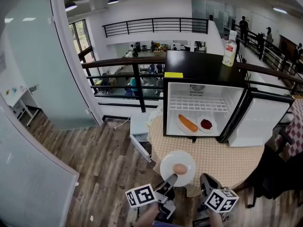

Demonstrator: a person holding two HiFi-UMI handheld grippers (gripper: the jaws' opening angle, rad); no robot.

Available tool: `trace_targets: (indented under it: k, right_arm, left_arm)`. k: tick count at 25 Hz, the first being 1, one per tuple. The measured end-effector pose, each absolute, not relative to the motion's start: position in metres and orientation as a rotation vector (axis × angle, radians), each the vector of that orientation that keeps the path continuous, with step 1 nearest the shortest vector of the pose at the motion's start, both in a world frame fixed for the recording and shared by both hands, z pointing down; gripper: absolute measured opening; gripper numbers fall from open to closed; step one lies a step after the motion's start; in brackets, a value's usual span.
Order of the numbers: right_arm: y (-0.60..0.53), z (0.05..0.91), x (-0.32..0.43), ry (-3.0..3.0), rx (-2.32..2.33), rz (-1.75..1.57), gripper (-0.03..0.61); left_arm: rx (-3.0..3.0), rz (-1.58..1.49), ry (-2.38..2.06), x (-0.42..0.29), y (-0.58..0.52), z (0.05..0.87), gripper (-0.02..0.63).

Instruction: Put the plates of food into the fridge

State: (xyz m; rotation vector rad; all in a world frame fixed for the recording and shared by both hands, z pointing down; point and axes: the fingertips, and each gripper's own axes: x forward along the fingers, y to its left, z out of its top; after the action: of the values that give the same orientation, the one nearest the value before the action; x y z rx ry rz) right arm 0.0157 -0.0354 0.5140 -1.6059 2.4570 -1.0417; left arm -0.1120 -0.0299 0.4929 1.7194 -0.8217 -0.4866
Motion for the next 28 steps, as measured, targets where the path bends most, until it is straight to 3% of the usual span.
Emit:
trace_targets:
  k: [8,28]
  right_arm:
    - [-0.103,0.512,-0.006,2.442,-1.678,-1.038,0.017]
    - [-0.159,0.522,0.034,2.293,-1.813,-1.065,0.017]
  left_arm:
    - [1.71,-0.491,-0.796,-0.14,-0.107,0.496,0.031]
    - [1.748,-0.413,-0.66,-0.094,-0.186,0.493,0.031]
